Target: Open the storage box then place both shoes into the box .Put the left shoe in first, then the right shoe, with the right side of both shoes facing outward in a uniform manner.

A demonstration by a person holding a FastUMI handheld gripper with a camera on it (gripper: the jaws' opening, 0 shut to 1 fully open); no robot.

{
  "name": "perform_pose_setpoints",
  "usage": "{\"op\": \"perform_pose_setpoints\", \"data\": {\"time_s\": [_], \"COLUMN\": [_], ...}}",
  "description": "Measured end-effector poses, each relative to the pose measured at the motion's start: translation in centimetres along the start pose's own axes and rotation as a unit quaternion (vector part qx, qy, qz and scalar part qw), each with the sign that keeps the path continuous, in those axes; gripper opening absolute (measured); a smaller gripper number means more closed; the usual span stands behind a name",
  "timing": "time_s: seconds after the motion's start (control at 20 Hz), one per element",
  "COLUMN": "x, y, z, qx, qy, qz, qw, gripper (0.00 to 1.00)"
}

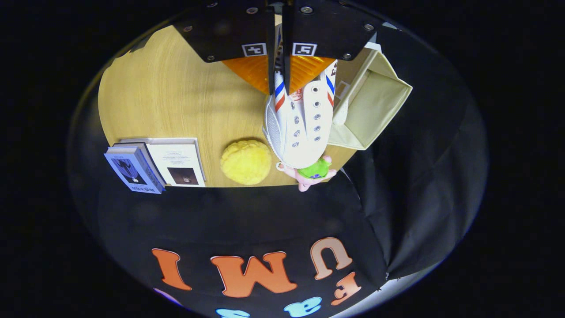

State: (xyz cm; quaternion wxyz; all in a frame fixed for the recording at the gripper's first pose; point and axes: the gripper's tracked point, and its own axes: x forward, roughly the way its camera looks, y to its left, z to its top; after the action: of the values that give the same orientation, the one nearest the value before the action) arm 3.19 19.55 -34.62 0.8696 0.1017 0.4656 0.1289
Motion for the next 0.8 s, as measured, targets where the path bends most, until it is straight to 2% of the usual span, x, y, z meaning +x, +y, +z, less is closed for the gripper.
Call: {"op": "perform_pose_setpoints", "data": {"time_s": [0.4,0.55,0.8], "x": [1.3,2.1,3.6], "y": [9.1,11.9,14.3], "z": [1.3,0.4,0.6], "qx": [-0.023,-0.022,-0.033], "qy": [0.012,0.033,0.03], "qz": [0.068,0.095,0.097], "qw": [0.997,0.995,0.994], "gripper": [0.07,0.07,0.07]}}
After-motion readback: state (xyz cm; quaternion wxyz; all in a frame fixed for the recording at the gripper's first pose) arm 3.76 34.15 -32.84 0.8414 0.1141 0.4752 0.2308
